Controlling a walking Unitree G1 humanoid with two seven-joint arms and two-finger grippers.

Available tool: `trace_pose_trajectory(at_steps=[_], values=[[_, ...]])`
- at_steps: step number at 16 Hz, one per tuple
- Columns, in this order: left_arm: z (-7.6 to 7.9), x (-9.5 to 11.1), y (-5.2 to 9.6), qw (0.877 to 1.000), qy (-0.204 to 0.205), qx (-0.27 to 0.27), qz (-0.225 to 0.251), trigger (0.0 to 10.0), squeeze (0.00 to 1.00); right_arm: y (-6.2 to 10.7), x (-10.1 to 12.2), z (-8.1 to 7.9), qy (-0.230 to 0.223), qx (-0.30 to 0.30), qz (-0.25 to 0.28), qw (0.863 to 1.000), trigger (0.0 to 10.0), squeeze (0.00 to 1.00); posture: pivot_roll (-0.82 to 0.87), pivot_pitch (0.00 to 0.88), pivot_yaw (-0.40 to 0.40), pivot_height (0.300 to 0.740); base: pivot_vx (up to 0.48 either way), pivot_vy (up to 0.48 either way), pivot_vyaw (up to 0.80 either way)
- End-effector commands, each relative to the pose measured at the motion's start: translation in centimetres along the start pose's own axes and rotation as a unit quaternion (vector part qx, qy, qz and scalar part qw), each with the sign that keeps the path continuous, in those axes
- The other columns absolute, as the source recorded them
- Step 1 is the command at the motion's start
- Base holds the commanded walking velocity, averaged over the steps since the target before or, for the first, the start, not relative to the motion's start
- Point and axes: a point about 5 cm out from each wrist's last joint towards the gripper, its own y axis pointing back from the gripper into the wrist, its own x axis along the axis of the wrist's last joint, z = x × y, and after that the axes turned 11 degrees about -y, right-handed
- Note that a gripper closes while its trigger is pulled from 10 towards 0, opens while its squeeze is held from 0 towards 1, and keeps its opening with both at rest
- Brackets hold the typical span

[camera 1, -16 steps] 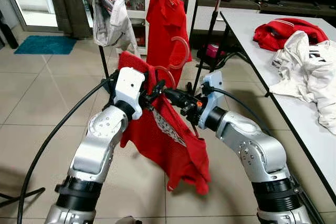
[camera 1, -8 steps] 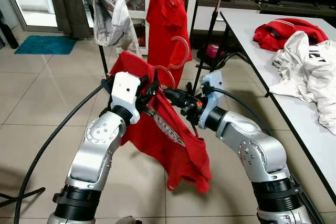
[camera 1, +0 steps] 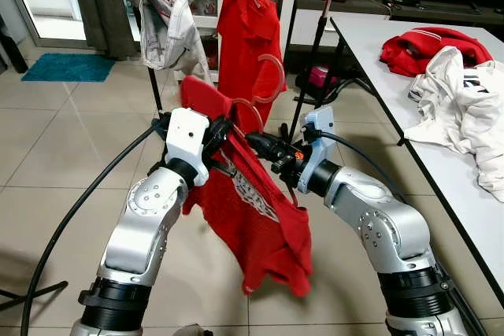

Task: Hang hanger

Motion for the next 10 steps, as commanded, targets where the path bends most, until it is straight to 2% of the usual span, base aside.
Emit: trace_pose_trajectory(at_steps=[1,2,4,6,7,10], values=[[0.1,0.1,0.1,1.0,0.004,0.0,-0.001,0.0,0.0,0.0,1.3,-0.6,0.013,0.02,0.028,0.999,10.0,0.0,-0.09,0.0,-0.047,0.727,0.0,0.0,0.0],[0.0,0.1,0.2,1.0,0.004,0.002,-0.001,0.0,0.0,0.0,1.3,-0.5,0.013,0.018,0.027,0.999,10.0,0.0,-0.09,0.0,-0.049,0.727,0.0,0.0,0.0],[-0.5,0.2,0.3,1.0,0.004,0.016,0.003,0.0,0.0,0.1,0.8,0.6,0.024,-0.027,0.005,0.999,10.0,0.0,-0.09,0.0,-0.054,0.727,0.0,0.0,0.0],[-1.5,0.4,0.4,0.999,0.004,0.045,0.007,0.0,0.0,0.6,0.2,2.3,0.023,-0.09,-0.022,0.995,10.0,0.0,-0.09,0.0,-0.055,0.727,0.0,0.0,0.0],[-2.0,0.4,0.5,0.998,0.007,0.061,0.005,0.0,0.0,1.0,-0.5,3.1,0.045,-0.119,-0.05,0.991,10.0,0.0,-0.09,0.0,-0.055,0.727,0.0,0.0,0.0],[-3.1,-0.1,0.7,0.995,0.02,0.093,-0.01,0.0,0.0,2.5,-2.0,5.0,0.064,-0.186,-0.105,0.975,10.0,0.0,-0.09,0.0,-0.044,0.727,0.0,0.0,0.0]])
